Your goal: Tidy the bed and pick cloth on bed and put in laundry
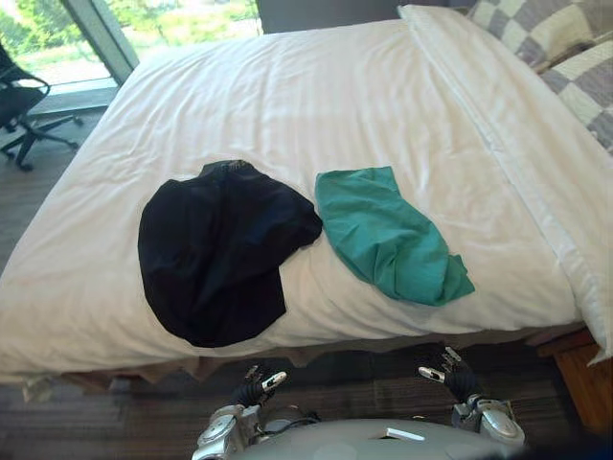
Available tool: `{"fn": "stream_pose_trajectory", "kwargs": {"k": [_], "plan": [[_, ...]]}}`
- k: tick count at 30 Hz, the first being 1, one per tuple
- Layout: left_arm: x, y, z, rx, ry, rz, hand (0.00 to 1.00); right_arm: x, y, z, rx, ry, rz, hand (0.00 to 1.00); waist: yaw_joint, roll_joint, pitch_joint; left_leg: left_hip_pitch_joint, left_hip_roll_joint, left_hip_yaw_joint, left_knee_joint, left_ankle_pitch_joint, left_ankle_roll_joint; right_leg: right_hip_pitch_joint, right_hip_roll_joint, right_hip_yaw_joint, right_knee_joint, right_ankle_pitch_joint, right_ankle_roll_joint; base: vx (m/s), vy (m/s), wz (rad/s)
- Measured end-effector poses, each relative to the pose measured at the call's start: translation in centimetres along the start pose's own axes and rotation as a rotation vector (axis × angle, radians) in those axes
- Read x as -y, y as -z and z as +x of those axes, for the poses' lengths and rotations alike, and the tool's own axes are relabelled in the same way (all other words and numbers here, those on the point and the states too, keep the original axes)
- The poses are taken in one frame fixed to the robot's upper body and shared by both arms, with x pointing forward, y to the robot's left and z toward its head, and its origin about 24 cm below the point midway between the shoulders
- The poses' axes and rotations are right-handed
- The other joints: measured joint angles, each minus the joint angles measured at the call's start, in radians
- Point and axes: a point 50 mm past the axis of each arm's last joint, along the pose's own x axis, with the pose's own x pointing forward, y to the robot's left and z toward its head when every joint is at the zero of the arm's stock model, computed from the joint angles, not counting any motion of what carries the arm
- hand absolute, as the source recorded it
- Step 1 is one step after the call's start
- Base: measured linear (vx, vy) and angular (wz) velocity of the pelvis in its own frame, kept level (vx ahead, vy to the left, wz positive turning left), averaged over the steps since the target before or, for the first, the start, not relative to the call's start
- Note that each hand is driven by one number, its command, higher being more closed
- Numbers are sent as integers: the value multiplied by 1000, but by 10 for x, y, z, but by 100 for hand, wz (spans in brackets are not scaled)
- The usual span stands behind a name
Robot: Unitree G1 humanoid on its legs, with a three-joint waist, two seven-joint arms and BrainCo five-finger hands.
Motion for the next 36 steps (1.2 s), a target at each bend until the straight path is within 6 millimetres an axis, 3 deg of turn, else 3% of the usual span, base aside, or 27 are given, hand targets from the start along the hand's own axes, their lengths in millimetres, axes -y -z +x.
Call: {"fn": "stream_pose_trajectory", "kwargs": {"k": [2, 3, 5, 6, 8, 12, 18, 22, 26, 28, 30, 32, 33, 34, 36], "plan": [[-7, 3, -2, -22, -33, 10, 0, -14, 6, 1, -10, -37, 17, 0, 10, -12, 1, 24, 4, 5, -70, 27, 15, -18, 19, -18, 11, 16, -27, -133, 82, -25], [-12, 5, -4, -33, -61, 1, 0, -19, 8, 0, 0, -62, 1, 0, 8, -25, -10, 25, 12, 4, -134, 60, 12, -49, 39, -31, 19, 16, -72, -172, 27, -11], [-20, 4, -7, -34, -79, -8, 0, -26, 9, 0, 14, -94, -33, 0, 7, -45, -15, 18, 30, -6, -181, 92, 3, -78, 97, 17, 39, -38, -98, -162, -59, 7], [-22, 3, -7, -36, -81, -4, 0, -29, 8, 0, 21, -116, -61, 0, 0, -51, -14, 17, 34, -18, -209, 113, 2, -80, 149, 59, 39, -88, -102, -121, -131, 20], [-24, 2, -7, -36, -88, 0, 0, -31, 7, 0, 27, -135, -87, 0, -1, -57, -9, 15, 14, -24, -237, 142, -1, -62, 163, 65, -5, -153, -93, -101, -128, 16], [-11, 10, -5, -57, -98, -36, 0, -24, -4, 2, 48, -157, -184, 0, -7, -14, -6, 21, 25, -30, -237, 167, -4, -62, 181, 51, -8, -153, -93, -32, -56, 8], [-13, 9, -5, -37, -97, -28, 0, -24, 0, 8, -44, -131, -204, 0, 1, -25, -7, 27, 44, -47, -236, 166, -18, -33, 204, 30, -29, -154, -98, 62, -63, 8], [-13, -3, -3, 24, -92, -19, 0, -21, -2, 12, -79, -128, -199, 0, 8, -44, 25, -32, 42, -7, -38, 88, -5, -21, 166, 57, -7, -153, -98, 69, 38, -21], [-8, -6, -1, 35, -66, -2, 0, -10, -5, 11, -91, -101, -208, 0, 8, -27, 33, -71, 21, -4, 9, 92, -2, -47, 120, 58, 4, -153, -93, -17, 69, -3], [-6, -9, 0, 44, -47, -6, 0, -4, -11, 12, -68, -82, -191, 0, 8, -40, 43, -109, 18, -27, 66, 68, -12, -56, 86, 58, -3, -140, -74, -36, 76, 5], [-2, -3, 0, 29, -31, -13, 0, 14, -14, 6, -65, -53, -214, 0, 3, -4, 32, -118, 98, -58, 121, 23, -21, -54, 66, 66, 1, -126, -51, -12, 122, -7], [7, 1, 1, 22, -11, -28, 0, 21, -19, 5, -38, -34, -220, 0, -2, 40, 31, -95, 156, -83, 92, 46, -39, -59, 61, 76, -2, -108, -18, 12, 313, -21], [12, 3, 2, 13, 5, -22, 0, 21, -20, 5, -24, -31, -215, 0, -4, 48, 30, -72, 145, -89, 50, -5, -90, -61, 43, 84, -9, -93, 12, 28, 469, -8], [8, -5, 4, 26, 6, 11, 0, 14, -18, 7, -14, -38, -189, 0, -8, 19, 34, -57, 106, -76, 32, 0, -79, -56, 8, 84, -9, -75, 25, 20, 401, -5], [-2, -9, 1, 29, -17, 41, 0, -8, -9, 8, -9, -83, -143, 0, -2, -9, 34, -34, 80, -66, -1, 11, -65, -59, -11, 79, -9, -21, -3, -7, 254, -12]]}}
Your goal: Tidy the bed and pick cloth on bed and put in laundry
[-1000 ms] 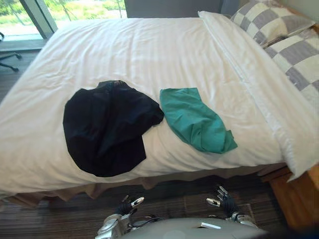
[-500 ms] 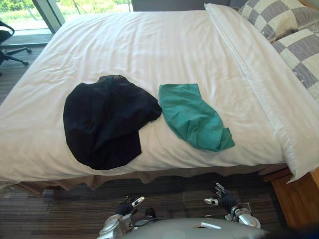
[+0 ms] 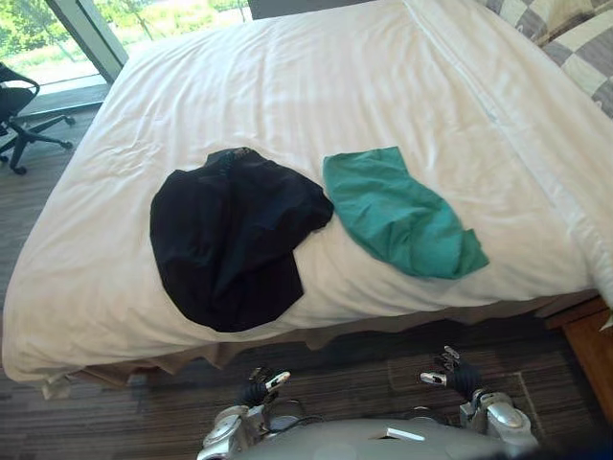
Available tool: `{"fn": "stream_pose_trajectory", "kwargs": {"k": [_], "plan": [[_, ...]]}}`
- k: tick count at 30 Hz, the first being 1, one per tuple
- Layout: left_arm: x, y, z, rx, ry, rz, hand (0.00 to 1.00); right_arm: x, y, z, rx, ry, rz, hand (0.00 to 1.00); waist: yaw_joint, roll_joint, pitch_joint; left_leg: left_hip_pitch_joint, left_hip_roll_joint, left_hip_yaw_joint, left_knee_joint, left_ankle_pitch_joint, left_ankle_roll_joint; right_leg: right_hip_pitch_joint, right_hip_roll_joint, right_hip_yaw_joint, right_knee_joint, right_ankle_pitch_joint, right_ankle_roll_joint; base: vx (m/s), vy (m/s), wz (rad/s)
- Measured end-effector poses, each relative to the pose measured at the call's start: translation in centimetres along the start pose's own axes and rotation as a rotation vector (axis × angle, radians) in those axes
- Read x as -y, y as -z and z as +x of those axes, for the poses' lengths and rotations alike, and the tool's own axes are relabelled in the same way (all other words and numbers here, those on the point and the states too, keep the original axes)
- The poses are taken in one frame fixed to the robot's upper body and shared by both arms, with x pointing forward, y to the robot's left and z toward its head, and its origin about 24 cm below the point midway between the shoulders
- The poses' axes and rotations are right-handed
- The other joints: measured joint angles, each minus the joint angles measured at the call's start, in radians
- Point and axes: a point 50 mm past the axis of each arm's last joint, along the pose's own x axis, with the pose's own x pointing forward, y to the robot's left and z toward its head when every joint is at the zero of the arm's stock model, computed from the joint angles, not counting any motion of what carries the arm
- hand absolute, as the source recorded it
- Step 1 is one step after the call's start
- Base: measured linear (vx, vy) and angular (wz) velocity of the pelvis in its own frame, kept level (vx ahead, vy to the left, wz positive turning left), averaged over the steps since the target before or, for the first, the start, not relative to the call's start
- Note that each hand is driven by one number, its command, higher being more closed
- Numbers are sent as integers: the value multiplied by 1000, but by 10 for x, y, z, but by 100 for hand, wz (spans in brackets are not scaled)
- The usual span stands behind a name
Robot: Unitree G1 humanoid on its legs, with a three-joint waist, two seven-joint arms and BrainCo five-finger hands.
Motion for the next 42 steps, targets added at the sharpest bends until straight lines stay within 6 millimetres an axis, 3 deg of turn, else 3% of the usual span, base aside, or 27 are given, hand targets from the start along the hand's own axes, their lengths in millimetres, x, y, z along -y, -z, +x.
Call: {"fn": "stream_pose_trajectory", "kwargs": {"k": [2, 3, 5, 8, 12, 17, 22, 24, 27, 29, 30, 31, 32, 33, 35, 36, 38, 39, 41, 42], "plan": [[-17, 0, -5, -12, -37, 43, 0, -19, 3, 0, 40, -37, 41, 0, 9, -13, -23, 26, 6, 20, -66, 25, 23, -13, 24, -56, -12, 87, -55, -23, 247, -22], [-20, 1, -7, -16, -43, 50, 0, -22, 3, 0, 46, -49, 37, 0, 9, -20, -30, 29, 7, 19, -82, 34, 27, -13, 34, -66, -10, 87, -56, -6, 140, 8], [-13, 1, -5, -22, -20, 71, 0, -28, 3, -2, 76, -79, 5, 0, 9, -25, -37, 30, 5, 3, -149, 74, 37, -19, 95, -66, 2, 29, -61, 8, 42, 29], [-5, 0, -1, -34, 6, 96, 0, -36, -1, 0, 106, -128, -48, 0, 12, -32, -42, 36, -31, -9, -215, 125, 38, -29, 121, -42, -22, -59, -64, 27, -2, 6], [2, 10, 0, -79, -18, 15, 0, -36, -5, 3, 98, -152, -96, 0, 12, -1, -39, 82, -5, 42, -229, 142, 33, -16, 148, 6, -21, -65, -65, -10, -66, -28], [-4, 20, -4, -91, -78, -189, 0, -33, 0, 6, 18, -78, -38, 0, 9, -3, -46, 125, 26, 70, -231, 131, 16, 3, 180, 34, -35, -63, -64, -57, -47, -24], [-26, 30, -14, -69, -241, -394, 0, -6, 20, -6, -47, 163, 212, 0, 11, -16, -46, 125, 22, 78, -234, 131, 15, 21, 179, 38, -68, -42, -60, -48, 13, -4], [-48, 33, -23, -36, -387, -538, 0, 25, 28, -21, -19, 375, 371, 0, 11, -25, -53, 127, 22, 99, -235, 129, 12, 27, 179, 48, -79, -34, -57, 1, 22, -12], [-76, 25, -34, 33, -533, -673, 0, 73, 26, -47, 70, 601, 478, 0, 11, -16, -59, 131, 22, 119, -235, 125, 10, 25, 180, 59, -86, -28, -56, 7, 14, -14], [-111, -5, -50, 205, -669, -741, 0, 125, 4, -79, 241, 786, 500, 0, 4, -1, -74, 134, 25, 128, -235, 119, 6, 25, 181, 60, -87, -28, -55, 10, 0, -9], [-121, -16, -55, 264, -696, -734, 0, 137, -3, -87, 284, 821, 492, 0, 2, 2, -78, 134, 27, 131, -235, 118, 6, 25, 182, 60, -88, -28, -55, 17, -8, -9], [-139, -43, -68, 390, -741, -694, 0, 156, -18, -101, 367, 871, 462, 0, 0, 6, -87, 135, 32, 140, -235, 116, 3, 23, 186, 60, -90, -28, -55, 16, -15, -12], [-157, -72, -85, 528, -777, -659, 0, 169, -33, -112, 438, 895, 424, 0, 0, 5, -97, 135, 38, 145, -235, 113, -1, 23, 192, 60, -95, -28, -56, 17, -21, -12], [-166, -89, -96, 604, -793, -637, 0, 174, -40, -117, 472, 900, 402, 0, 0, 3, -106, 135, 41, 147, -235, 112, -2, 23, 195, 60, -98, -28, -56, 31, -33, -6], [-186, -148, -132, 849, -816, -519, 0, 188, -66, -134, 580, 898, 287, 0, -5, -1, -134, 128, 45, 144, -235, 110, -6, 23, 201, 57, -107, -29, -57, 50, -34, 4], [-189, -162, -139, 900, -810, -487, 0, 191, -73, -137, 603, 892, 259, 0, -5, -1, -138, 125, 44, 141, -234, 110, -6, 23, 200, 56, -107, -29, -58, 57, -13, 11], [-192, -213, -167, 1056, -790, -328, 0, 197, -106, -142, 694, 843, 134, 0, -12, -4, -141, 122, 39, 131, -230, 110, -5, 23, 197, 55, -107, -30, -59, 52, 5, 9], [-192, -225, -173, 1083, -790, -283, 0, 198, -115, -141, 717, 825, 104, 0, -14, -5, -141, 121, 38, 129, -230, 110, -5, 23, 197, 55, -107, -30, -59, 32, 5, 6], [-181, -270, -192, 1175, -760, -85, 0, 195, -147, -140, 780, 752, -23, 0, -16, -10, -146, 118, 37, 123, -229, 110, -5, 23, 196, 53, -107, -31, -60, 17, -2, 5], [-177, -279, -195, 1192, -748, -44, 0, 194, -155, -139, 795, 735, -52, 0, -16, -11, -149, 117, 37, 122, -229, 110, -5, 22, 196, 53, -107, -31, -60, 12, -6, 4]]}}
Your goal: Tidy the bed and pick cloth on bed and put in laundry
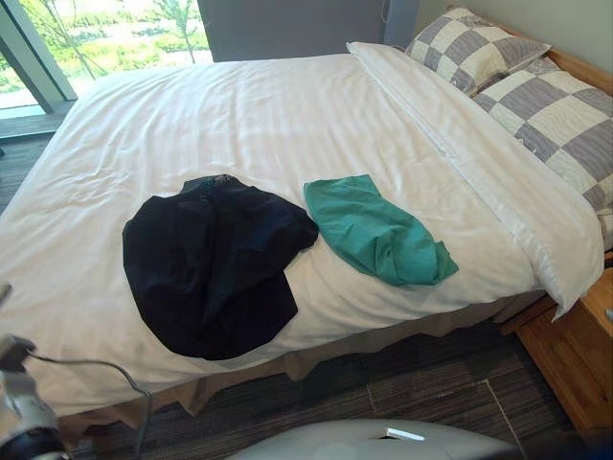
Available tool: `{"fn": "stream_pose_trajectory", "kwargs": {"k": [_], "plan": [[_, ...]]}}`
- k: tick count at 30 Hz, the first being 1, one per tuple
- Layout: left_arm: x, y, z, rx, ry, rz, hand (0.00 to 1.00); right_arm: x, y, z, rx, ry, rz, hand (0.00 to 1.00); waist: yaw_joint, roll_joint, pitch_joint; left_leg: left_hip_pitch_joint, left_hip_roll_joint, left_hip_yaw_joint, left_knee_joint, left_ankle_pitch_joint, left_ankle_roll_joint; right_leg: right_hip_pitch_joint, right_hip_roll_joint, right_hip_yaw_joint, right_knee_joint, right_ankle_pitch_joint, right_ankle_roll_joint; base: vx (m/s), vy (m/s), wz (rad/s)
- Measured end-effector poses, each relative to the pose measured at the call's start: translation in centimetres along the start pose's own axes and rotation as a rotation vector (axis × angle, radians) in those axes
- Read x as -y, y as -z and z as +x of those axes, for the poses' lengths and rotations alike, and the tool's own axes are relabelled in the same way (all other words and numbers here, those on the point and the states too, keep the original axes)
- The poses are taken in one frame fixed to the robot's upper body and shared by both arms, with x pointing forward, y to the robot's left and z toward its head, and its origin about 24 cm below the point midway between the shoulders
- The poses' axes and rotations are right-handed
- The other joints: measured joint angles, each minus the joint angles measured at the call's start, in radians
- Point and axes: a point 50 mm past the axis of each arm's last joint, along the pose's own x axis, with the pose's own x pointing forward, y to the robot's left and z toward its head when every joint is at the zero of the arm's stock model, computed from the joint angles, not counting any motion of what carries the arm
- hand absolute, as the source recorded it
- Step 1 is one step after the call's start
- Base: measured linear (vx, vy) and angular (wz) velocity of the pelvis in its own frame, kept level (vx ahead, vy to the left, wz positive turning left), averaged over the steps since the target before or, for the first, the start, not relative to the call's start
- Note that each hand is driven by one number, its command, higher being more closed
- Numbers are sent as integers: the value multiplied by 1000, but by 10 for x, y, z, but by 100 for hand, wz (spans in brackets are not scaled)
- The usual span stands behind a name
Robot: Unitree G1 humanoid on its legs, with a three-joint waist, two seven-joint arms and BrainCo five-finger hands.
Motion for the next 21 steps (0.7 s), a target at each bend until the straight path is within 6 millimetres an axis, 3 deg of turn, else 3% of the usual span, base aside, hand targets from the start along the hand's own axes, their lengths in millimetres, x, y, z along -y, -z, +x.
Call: {"fn": "stream_pose_trajectory", "kwargs": {"k": [2, 5, 9, 17, 21], "plan": [[27, -20, 11, 79, 135, 76, 0, -15, -22, 15, 90, -99, -60, 0, 0, 2, -18, -9, 0, -2, 0, 1, 1, -11, 0, 1, 1, 0, 0, 6, -4, 2], [53, -23, 13, 100, 271, 178, 0, -40, -40, 27, 164, -215, -129, 0, -5, 10, -20, -4, 0, -2, 3, 1, 1, -12, 0, 4, 2, 0, 0, -2, -3, -2], [82, -10, 2, 96, 420, 312, 0, -80, -58, 32, 243, -389, -226, 0, -21, 19, -11, -10, 1, -2, 14, 0, 2, -23, 0, 11, 15, -3, -5, -22, -9, -3], [126, 28, -31, 37, 635, 494, 0, -118, -78, 31, 309, -520, -266, 0, -24, 14, 46, -72, 3, 5, 31, 8, 11, -115, 0, 51, 62, -2, -9, -55, 3, -8], [131, 37, -38, 21, 649, 562, 0, -124, -89, 38, 341, -495, -244, 0, -22, 11, 98, -107, 2, 20, 33, 17, 15, -163, 1, 70, 68, 12, -12, -39, 1, -10]]}}
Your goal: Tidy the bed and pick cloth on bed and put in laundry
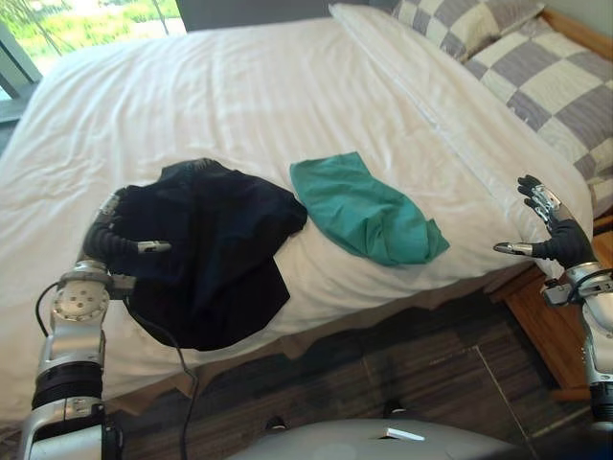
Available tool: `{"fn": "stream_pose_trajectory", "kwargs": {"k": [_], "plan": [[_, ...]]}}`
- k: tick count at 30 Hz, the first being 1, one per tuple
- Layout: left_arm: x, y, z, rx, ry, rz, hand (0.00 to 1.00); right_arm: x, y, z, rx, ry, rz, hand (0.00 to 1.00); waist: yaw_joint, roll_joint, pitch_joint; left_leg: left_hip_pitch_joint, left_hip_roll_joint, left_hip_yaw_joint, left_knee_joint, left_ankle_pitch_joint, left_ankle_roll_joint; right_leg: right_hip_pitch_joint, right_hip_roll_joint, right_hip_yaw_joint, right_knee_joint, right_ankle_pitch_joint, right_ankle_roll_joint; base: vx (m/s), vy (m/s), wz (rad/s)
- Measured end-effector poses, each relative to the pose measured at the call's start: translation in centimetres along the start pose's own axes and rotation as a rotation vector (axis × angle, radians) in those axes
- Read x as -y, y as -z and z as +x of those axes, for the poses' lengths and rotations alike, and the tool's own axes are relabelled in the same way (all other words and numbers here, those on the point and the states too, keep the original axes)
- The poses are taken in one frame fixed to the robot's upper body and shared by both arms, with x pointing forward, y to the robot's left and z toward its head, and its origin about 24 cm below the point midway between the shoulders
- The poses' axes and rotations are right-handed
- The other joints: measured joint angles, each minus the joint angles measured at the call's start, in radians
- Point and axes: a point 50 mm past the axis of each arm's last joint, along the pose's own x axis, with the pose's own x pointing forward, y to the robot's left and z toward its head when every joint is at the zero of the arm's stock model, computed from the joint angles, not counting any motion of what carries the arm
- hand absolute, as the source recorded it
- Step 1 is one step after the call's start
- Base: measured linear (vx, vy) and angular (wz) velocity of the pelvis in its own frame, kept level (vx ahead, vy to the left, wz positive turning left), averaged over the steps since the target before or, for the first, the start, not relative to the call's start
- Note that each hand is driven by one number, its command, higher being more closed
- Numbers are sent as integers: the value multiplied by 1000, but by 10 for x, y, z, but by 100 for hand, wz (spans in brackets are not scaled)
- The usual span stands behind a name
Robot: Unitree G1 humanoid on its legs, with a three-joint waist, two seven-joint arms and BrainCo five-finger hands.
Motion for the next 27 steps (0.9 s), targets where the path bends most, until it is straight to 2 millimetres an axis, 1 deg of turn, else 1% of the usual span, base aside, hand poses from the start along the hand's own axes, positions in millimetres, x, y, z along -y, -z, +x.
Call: {"fn": "stream_pose_trajectory", "kwargs": {"k": [3, 4, 7, 8, 10, 11, 12, 13, 14, 15, 16, 17, 18, 19, 20, 23, 24, 25, 27], "plan": [[2, -1, 1, -2, -17, 52, 0, 4, -14, 13, 59, 37, 1, 0, 5, -2, 47, -50, 0, 8, 23, 1, 2, -49, 0, 18, 3, 13, -4, -31, -1, -8], [2, -3, 3, 1, -27, 59, 0, 5, -19, 18, 78, 48, 1, 0, 8, -2, 72, -65, 1, 8, 37, 1, 2, -58, 0, 21, 3, 18, -9, -28, -3, -5], [-1, -12, 9, 27, -82, 76, 0, 9, -34, 27, 138, 75, -2, 0, 17, -3, 134, -128, 5, 7, 71, 1, 3, -117, 0, 30, 19, 26, -10, -70, -8, -2], [-3, -17, 12, 43, -108, 76, 0, 12, -41, 30, 166, 88, -5, 0, 23, -2, 164, -159, 8, 7, 85, 2, 3, -148, 0, 35, 31, 28, -13, -72, -11, -3], [-6, -22, 15, 59, -128, 79, 0, 18, -52, 33, 205, 95, -23, 0, 25, -1, 200, -181, 10, 8, 94, 2, 3, -175, 1, 41, 44, 29, -14, -54, -5, -2], [-7, -24, 17, 63, -142, 102, 100, 21, -60, 33, 243, 105, -27, 0, 26, 0, 216, -209, 12, 9, 107, 2, 3, -201, 1, 45, 51, 32, -18, -56, -6, -5], [-8, -27, 19, 71, -150, 110, 100, 23, -70, 33, 287, 104, -30, 0, 27, 0, 232, -228, 16, 11, 111, 2, 3, -226, 4, 49, 58, 33, -19, -58, -8, -3], [-8, -29, 20, 76, -150, 115, 100, 23, -76, 32, 309, 101, -34, 0, 27, 0, 238, -239, 19, 12, 116, 2, 3, -237, 6, 50, 61, 34, -20, -41, -20, -7], [-6, -34, 23, 87, -130, 128, 100, 25, -87, 31, 355, 98, -51, 0, 28, 1, 254, -256, 23, 18, 121, 2, 3, -259, 9, 54, 72, 34, -21, -34, -19, -5], [-5, -38, 24, 96, -118, 138, 100, 26, -93, 31, 378, 97, -63, 0, 29, 2, 261, -263, 25, 22, 121, 2, 3, -268, 10, 56, 77, 34, -21, -41, -30, -14], [-3, -47, 27, 126, -107, 150, 100, 28, -103, 29, 420, 98, -82, 0, 38, 1, 275, -273, 30, 32, 125, 2, 3, -289, 15, 68, 88, 34, -21, -33, -32, -16], [-1, -55, 28, 155, -103, 178, 100, 30, -114, 27, 462, 91, -95, 0, 46, 5, 293, -282, 33, 37, 133, 2, 3, -300, 18, 74, 96, 32, -24, -32, -31, -14], [-1, -60, 30, 168, -103, 185, 100, 31, -119, 26, 481, 87, -105, 0, 47, 7, 296, -291, 35, 37, 138, 2, 3, -309, 18, 73, 101, 32, -25, -20, -20, -4], [0, -68, 32, 188, -104, 178, 100, 33, -131, 25, 526, 80, -122, 0, 49, 16, 301, -305, 37, 38, 140, 2, 3, -328, 19, 73, 112, 30, -29, -9, -15, 4], [6, -74, 34, 201, -88, 164, 100, 34, -143, 25, 569, 72, -149, 0, 50, 27, 317, -306, 37, 39, 140, 2, 3, -329, 18, 73, 112, 30, -29, 0, 0, 0], [24, -80, 33, 206, -38, 155, 100, 33, -163, 27, 638, 66, -163, 0, 52, 35, 321, -314, 37, 52, 138, 2, 2, -343, 17, 74, 115, 29, -29, 3, 7, -3], [26, -81, 33, 206, -29, 160, 100, 33, -167, 28, 649, 62, -172, 0, 52, 35, 321, -320, 37, 53, 139, 2, 2, -351, 16, 74, 118, 29, -28, 0, 0, 0], [31, -85, 33, 211, -1, 175, 100, 33, -175, 30, 670, 50, -194, 0, 51, 35, 321, -332, 36, 56, 141, 2, 2, -368, 13, 74, 126, 29, -28, 0, 0, 0], [34, -86, 33, 204, 22, 179, 100, 29, -185, 34, 696, 24, -202, 0, 53, 35, 321, -340, 36, 62, 148, 2, 3, -380, 10, 74, 134, 29, -28, 0, 0, 0]]}}
